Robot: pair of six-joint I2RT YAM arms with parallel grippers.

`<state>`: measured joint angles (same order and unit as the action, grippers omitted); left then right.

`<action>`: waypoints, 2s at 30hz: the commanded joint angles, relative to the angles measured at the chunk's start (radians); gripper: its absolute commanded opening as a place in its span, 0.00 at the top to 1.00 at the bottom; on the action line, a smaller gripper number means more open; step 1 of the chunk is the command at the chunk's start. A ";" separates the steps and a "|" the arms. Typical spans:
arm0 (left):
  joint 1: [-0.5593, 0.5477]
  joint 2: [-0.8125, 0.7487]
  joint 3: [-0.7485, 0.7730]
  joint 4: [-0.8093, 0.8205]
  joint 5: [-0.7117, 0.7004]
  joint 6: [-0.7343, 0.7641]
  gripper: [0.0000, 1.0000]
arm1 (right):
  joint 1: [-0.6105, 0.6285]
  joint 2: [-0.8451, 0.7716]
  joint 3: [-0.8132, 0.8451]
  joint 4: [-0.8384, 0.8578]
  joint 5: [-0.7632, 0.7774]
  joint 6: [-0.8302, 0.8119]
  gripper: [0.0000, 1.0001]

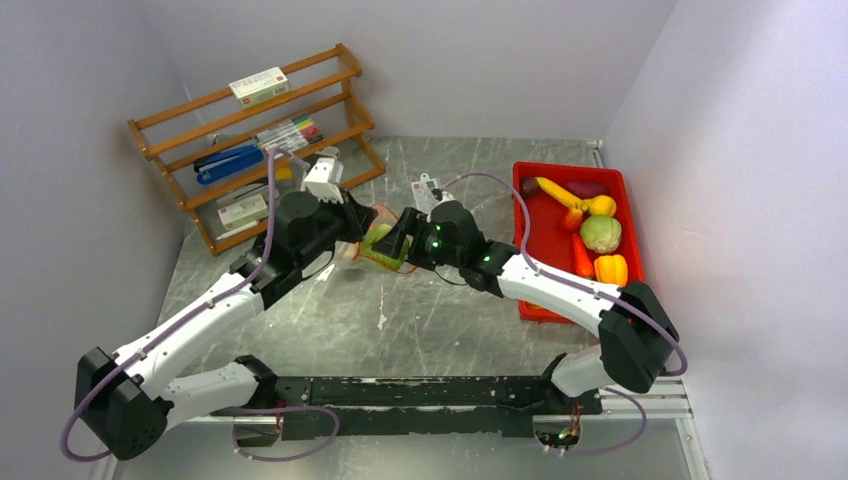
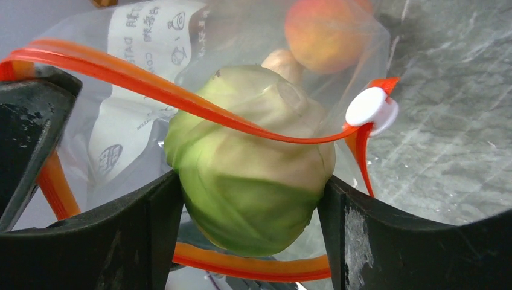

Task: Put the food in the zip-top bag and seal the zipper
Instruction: Place the fake vegetable in the zipper food storage bag, then pick up the fake fruit from the bin.

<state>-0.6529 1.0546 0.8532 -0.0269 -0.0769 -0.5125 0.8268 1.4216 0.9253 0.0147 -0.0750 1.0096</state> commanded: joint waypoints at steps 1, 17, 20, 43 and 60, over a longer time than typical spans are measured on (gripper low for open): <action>-0.005 0.012 0.006 0.180 0.054 0.010 0.93 | 0.004 0.005 0.011 0.074 -0.059 0.036 0.24; -0.004 -0.036 -0.091 0.118 -0.056 0.035 0.93 | 0.004 0.074 0.066 0.052 -0.152 -0.063 0.01; -0.004 -0.053 -0.101 0.081 -0.097 0.033 0.93 | 0.003 0.059 0.069 0.011 -0.132 -0.116 0.04; -0.002 -0.067 -0.052 -0.087 -0.095 0.078 0.93 | -0.111 -0.081 0.283 -0.342 0.356 -0.511 0.07; -0.002 -0.094 -0.030 -0.153 -0.068 0.088 0.93 | -0.543 0.001 0.309 -0.372 0.413 -0.679 0.11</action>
<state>-0.6529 0.9592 0.7906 -0.1699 -0.1600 -0.4339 0.3759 1.4017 1.2377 -0.3691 0.3481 0.3977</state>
